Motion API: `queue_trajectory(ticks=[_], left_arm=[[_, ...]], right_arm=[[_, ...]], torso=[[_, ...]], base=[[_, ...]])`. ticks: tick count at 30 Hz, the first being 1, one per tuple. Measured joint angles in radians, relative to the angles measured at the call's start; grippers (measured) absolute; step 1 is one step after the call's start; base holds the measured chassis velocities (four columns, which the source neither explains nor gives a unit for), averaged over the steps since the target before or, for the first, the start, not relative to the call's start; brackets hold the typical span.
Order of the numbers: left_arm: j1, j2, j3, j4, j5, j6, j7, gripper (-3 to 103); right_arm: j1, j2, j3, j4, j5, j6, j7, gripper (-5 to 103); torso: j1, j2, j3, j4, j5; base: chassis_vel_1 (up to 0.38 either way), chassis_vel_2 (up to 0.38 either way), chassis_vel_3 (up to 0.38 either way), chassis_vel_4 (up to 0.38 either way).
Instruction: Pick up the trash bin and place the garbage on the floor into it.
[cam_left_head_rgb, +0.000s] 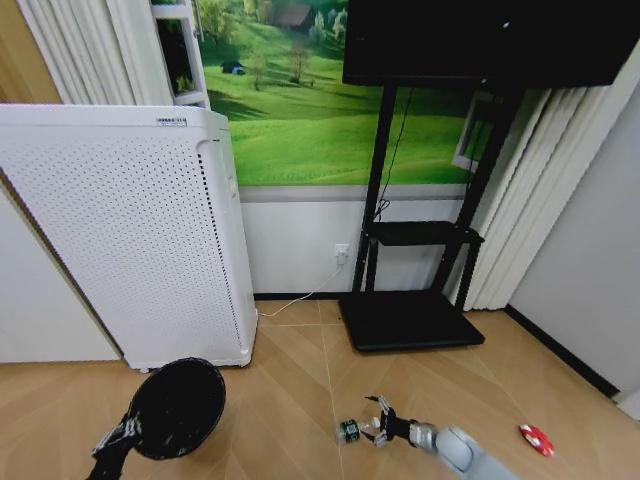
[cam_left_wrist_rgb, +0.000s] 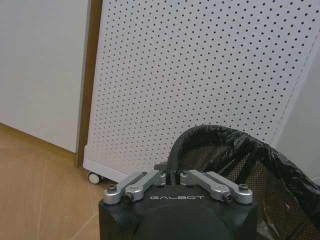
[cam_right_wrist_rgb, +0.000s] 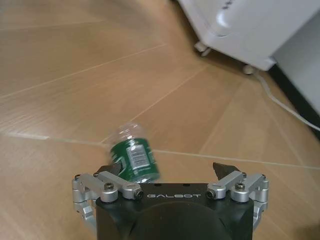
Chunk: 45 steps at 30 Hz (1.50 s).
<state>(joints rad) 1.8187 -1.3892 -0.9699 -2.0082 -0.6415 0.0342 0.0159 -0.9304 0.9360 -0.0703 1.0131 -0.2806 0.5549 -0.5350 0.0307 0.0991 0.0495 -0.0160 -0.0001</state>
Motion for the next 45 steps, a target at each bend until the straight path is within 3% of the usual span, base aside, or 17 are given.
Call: queue_trajectory(ticks=[5, 16, 28, 32, 34, 35, 36, 41, 44, 45], left_arm=[[0.025, -0.024, -0.022, 0.001, 0.011, -0.018, 0.004, 7], [0.046, -0.05, -0.026, 0.003, 0.026, -0.035, 0.01, 7], [0.03, -0.035, -0.027, 0.006, 0.014, -0.034, 0.0, 7], [0.029, -0.037, -0.028, 0.011, 0.009, -0.035, -0.002, 7], [0.029, -0.037, -0.029, 0.012, 0.008, -0.035, -0.002, 7], [0.029, -0.036, -0.031, 0.015, 0.004, -0.035, -0.002, 7], [0.029, -0.036, -0.031, 0.015, 0.004, -0.035, -0.002, 7], [0.026, -0.025, -0.033, 0.02, -0.002, -0.037, -0.004, 7], [0.02, -0.018, -0.03, 0.02, -0.004, -0.037, -0.007, 7], [0.016, -0.015, -0.027, 0.021, -0.004, -0.036, -0.009, 7]], right_arm=[[0.041, 0.02, -0.056, -0.073, 0.051, 0.026, -0.043, 100], [0.1, 0.089, -0.099, -0.167, 0.036, 0.032, -0.037, 100], [0.185, 0.146, -0.093, -0.275, -0.061, 0.025, -0.058, 100], [0.19, 0.148, -0.091, -0.281, -0.078, 0.027, -0.083, 84], [0.19, 0.148, -0.09, -0.282, -0.078, 0.029, -0.085, 84], [0.188, 0.149, -0.089, -0.283, -0.081, 0.033, -0.091, 73], [0.188, 0.149, -0.089, -0.283, -0.081, 0.033, -0.091, 73], [0.175, 0.151, -0.081, -0.279, -0.081, 0.036, -0.096, 52], [0.165, 0.15, -0.072, -0.273, -0.08, 0.037, -0.096, 47], [0.157, 0.149, -0.065, -0.27, -0.08, 0.037, -0.096, 36]], torso=[[0.0, 0.0, 0.0, -0.0005, 0.0002], [0.0, 0.0, 0.0, -0.0002, 0.0], [0.0, 0.0, 0.0, -0.0001, 0.0002], [0.0, 0.0, 0.0, -0.0003, 0.0002], [0.0, 0.0, 0.0, -0.0003, 0.0001], [0.0, 0.0, 0.0, -0.0002, 0.0], [0.0, 0.0, 0.0, -0.0002, 0.0], [0.0, 0.0, 0.0, -0.0002, 0.0], [0.0, 0.0, 0.0, -0.0002, 0.0001], [0.0, 0.0, 0.0, -0.0002, 0.0]], base=[[0.0, 0.0, 0.0, 0.0], [0.0, 0.0, 0.0, 0.0], [0.0, 0.0, 0.0, 0.0], [0.0, 0.0, 0.0, 0.0], [0.0, 0.0, 0.0, 0.0], [0.0, 0.0, 0.0, 0.0], [0.0, 0.0, 0.0, 0.0], [0.0, 0.0, 0.0, 0.0], [0.0, 0.0, 0.0, 0.0], [0.0, 0.0, 0.0, 0.0]])
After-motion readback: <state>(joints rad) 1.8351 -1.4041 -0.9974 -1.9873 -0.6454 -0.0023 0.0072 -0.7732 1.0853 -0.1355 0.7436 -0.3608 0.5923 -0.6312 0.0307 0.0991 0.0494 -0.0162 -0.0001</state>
